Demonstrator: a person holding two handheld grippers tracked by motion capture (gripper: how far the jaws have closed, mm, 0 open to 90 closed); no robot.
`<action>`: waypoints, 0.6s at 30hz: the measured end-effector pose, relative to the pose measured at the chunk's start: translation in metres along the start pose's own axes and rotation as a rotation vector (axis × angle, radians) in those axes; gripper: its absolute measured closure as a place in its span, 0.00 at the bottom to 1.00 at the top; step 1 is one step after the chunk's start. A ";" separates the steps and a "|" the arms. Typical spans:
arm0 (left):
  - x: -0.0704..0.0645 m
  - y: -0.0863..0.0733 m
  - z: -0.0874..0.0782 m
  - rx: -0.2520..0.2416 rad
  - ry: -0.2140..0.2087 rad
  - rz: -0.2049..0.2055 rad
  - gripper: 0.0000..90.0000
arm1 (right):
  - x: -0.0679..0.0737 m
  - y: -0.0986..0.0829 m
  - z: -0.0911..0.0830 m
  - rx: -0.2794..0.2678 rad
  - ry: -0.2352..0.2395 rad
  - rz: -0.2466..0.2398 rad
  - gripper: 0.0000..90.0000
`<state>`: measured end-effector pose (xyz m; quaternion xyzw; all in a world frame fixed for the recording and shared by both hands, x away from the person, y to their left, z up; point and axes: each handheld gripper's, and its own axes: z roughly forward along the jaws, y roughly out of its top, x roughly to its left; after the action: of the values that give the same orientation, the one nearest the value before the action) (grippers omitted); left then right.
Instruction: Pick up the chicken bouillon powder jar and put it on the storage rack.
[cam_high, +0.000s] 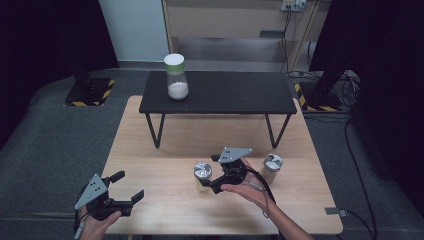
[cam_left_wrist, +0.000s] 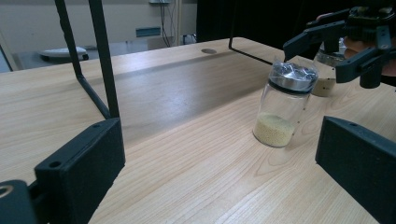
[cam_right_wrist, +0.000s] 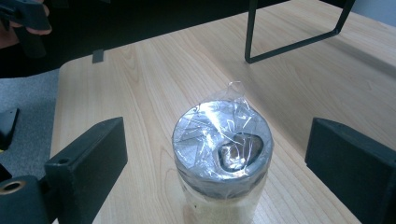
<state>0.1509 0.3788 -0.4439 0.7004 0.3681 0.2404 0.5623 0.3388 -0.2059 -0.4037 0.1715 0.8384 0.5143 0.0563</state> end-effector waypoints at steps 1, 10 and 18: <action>0.000 0.000 0.000 0.000 -0.001 0.000 0.01 | 0.000 0.000 0.002 0.004 0.001 0.000 0.08; 0.000 0.000 0.000 0.001 -0.001 0.000 0.01 | -0.001 -0.006 0.014 0.005 -0.014 0.000 0.12; 0.000 0.000 0.000 0.002 -0.003 -0.001 0.01 | -0.002 -0.012 0.024 0.002 -0.014 -0.003 0.16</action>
<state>0.1512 0.3790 -0.4439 0.7011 0.3678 0.2387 0.5623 0.3442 -0.1910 -0.4253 0.1740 0.8388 0.5120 0.0627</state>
